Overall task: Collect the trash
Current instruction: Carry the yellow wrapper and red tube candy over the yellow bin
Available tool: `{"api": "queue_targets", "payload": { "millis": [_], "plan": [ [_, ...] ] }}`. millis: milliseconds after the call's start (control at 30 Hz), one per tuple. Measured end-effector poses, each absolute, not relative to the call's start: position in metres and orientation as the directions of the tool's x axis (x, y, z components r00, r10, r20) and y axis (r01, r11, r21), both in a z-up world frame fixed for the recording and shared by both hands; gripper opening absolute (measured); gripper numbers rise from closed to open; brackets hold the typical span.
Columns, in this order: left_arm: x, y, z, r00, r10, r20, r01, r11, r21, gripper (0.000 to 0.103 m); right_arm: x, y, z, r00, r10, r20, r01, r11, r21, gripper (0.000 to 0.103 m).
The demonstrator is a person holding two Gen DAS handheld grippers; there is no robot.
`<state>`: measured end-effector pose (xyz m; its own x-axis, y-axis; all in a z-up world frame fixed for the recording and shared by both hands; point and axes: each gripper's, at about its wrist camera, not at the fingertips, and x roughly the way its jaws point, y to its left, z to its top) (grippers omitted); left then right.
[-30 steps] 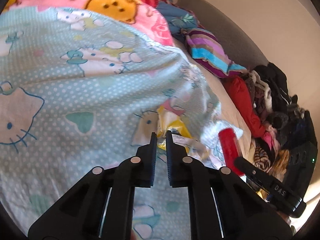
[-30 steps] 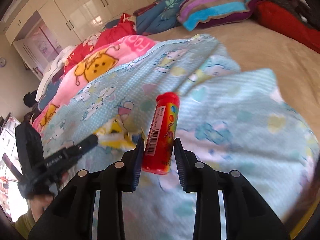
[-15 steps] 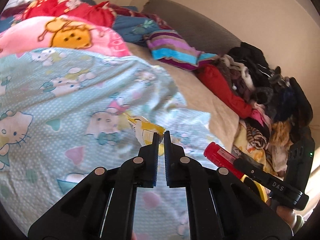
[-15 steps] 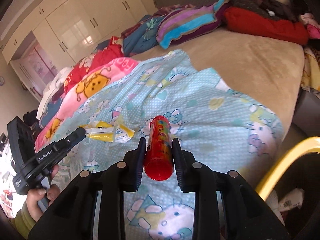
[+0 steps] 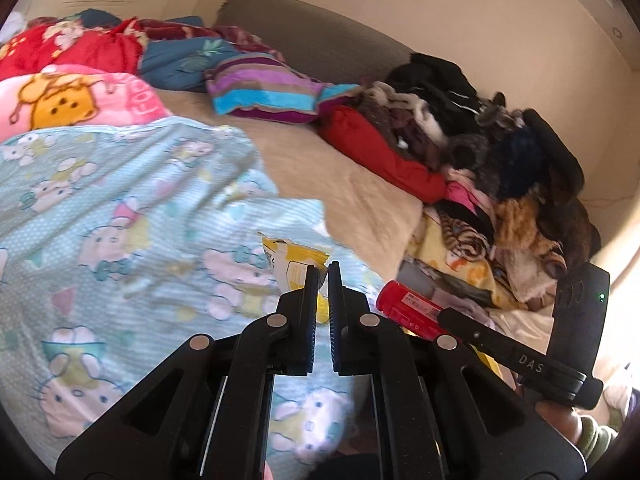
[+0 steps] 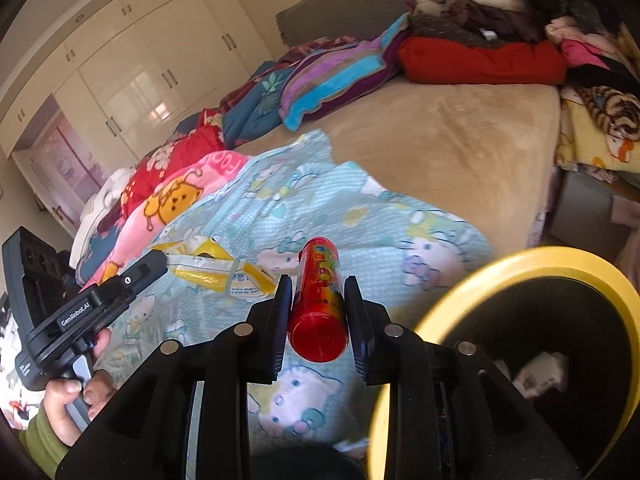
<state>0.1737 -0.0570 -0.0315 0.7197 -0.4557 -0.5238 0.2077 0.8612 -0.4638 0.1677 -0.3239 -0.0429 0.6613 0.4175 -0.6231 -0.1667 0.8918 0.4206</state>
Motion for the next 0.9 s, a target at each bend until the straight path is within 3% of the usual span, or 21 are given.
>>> {"api": "queue_targets", "payload": {
  "millis": [900],
  "plan": [
    [0.131,-0.178,-0.007,0.613,-0.598,-0.516,0.463,0.801,-0.379,0.0,0.104,-0.438,-0.034,0.744,0.287,-0.603,-0.001,0.903,0.429,0.026]
  ]
}}
